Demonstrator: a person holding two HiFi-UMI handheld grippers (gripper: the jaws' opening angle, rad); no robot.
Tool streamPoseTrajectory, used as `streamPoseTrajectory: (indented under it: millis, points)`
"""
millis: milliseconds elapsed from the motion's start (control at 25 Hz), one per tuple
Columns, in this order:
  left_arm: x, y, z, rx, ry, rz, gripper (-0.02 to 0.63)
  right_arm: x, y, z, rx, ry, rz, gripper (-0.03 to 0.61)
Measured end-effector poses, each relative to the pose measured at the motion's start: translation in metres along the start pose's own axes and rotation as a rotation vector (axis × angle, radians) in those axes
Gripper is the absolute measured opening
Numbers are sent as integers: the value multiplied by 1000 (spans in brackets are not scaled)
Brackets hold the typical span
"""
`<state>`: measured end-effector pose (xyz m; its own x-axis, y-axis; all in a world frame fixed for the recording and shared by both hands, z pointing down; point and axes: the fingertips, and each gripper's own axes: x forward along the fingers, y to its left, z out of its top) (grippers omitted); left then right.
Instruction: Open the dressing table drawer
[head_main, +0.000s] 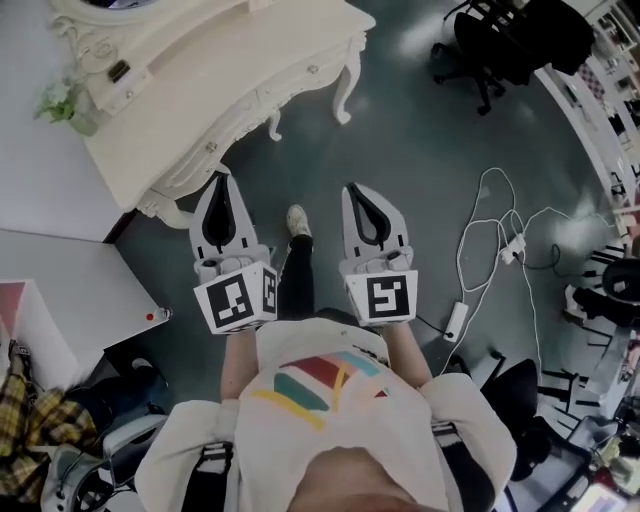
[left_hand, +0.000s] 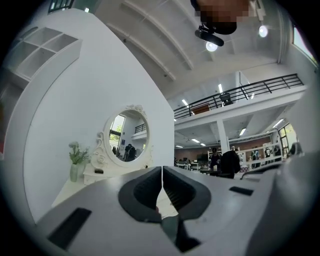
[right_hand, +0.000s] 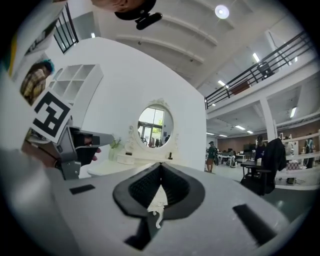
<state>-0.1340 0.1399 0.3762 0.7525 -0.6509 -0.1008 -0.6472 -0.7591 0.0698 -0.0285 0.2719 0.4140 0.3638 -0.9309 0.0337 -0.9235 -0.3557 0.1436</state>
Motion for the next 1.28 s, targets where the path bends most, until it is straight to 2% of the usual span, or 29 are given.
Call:
streamPoseTrajectory:
  millis: [160, 360, 480, 600, 720, 880, 1080, 1280]
  points:
    - [82, 19, 10, 19, 31, 47, 9, 91, -18, 11, 23, 38, 83, 0]
    - [182, 48, 20, -12, 40, 78, 9, 212, -34, 34, 10, 68, 191, 0]
    - [227, 75, 25, 7, 33, 134, 9, 271, -37, 47, 1, 66, 237, 0]
    - [264, 102, 25, -8, 29, 206, 9, 323, -38, 56, -2, 49, 280, 0]
    - [285, 123, 24, -20, 39, 266, 9, 362, -35, 66, -12, 24, 307, 0]
    - [294, 139, 25, 13, 15, 327, 9, 392, -26, 79, -29, -9, 367, 0]
    - [294, 155, 34, 36, -5, 468, 9, 421, -15, 94, -18, -68, 499, 0]
    - [291, 160, 39, 65, 4, 620, 9, 440, -8, 101, -8, -85, 645, 0]
